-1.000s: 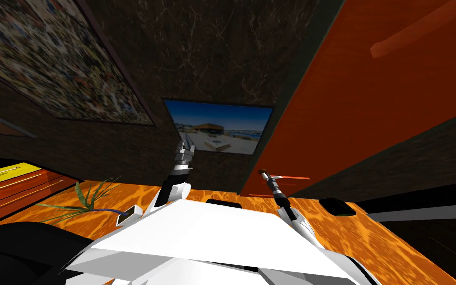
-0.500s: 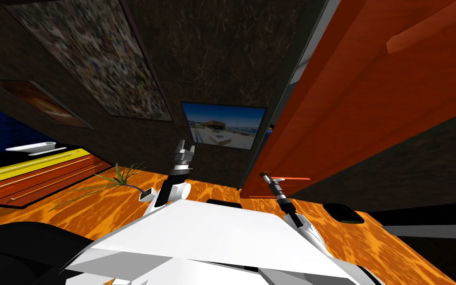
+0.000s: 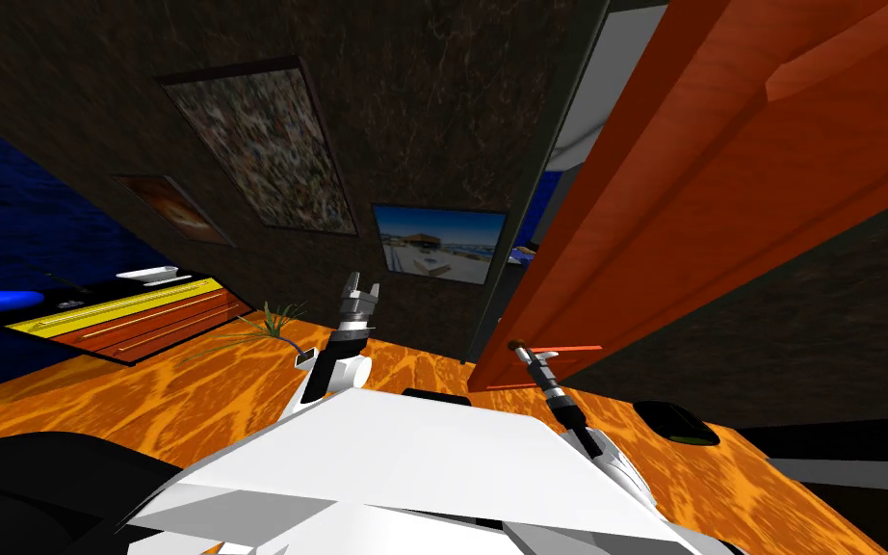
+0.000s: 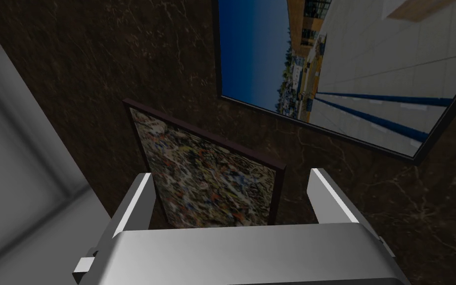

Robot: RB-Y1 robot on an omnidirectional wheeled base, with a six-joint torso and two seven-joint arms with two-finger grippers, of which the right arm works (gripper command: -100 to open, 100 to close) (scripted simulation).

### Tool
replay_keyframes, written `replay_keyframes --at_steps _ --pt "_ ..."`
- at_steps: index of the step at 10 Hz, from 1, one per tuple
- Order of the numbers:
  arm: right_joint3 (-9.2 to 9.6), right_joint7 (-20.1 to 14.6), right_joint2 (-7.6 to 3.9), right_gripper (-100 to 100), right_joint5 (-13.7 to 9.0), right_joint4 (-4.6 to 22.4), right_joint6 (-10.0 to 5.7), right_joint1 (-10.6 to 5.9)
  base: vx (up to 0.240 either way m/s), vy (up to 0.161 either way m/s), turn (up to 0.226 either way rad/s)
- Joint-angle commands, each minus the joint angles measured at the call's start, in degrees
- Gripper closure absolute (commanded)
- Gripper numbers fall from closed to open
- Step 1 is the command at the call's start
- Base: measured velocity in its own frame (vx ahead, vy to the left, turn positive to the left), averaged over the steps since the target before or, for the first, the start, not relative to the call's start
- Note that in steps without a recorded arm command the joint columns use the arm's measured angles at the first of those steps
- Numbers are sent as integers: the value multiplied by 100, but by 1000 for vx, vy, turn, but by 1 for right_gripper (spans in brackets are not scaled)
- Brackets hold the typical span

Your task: Pull the door open

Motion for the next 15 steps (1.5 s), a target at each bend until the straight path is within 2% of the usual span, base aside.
replay_keyframes --at_steps 1,6,7,9,10,15 --pt "-17 -23 -30 100 22 -2 -111 62 -194 -101 207" --pt "-112 -113 -183 100 101 206 -620 256 -208 -106 207" --pt "-120 -121 -197 100 108 225 -667 274 -172 -78 112" --pt "-157 -155 -257 100 138 306 -863 349 -197 -104 184" --pt "-124 -142 -224 100 143 393 -843 283 -84 -46 37" --pt "-200 -157 -278 100 195 559 -1113 350 -200 -98 189"
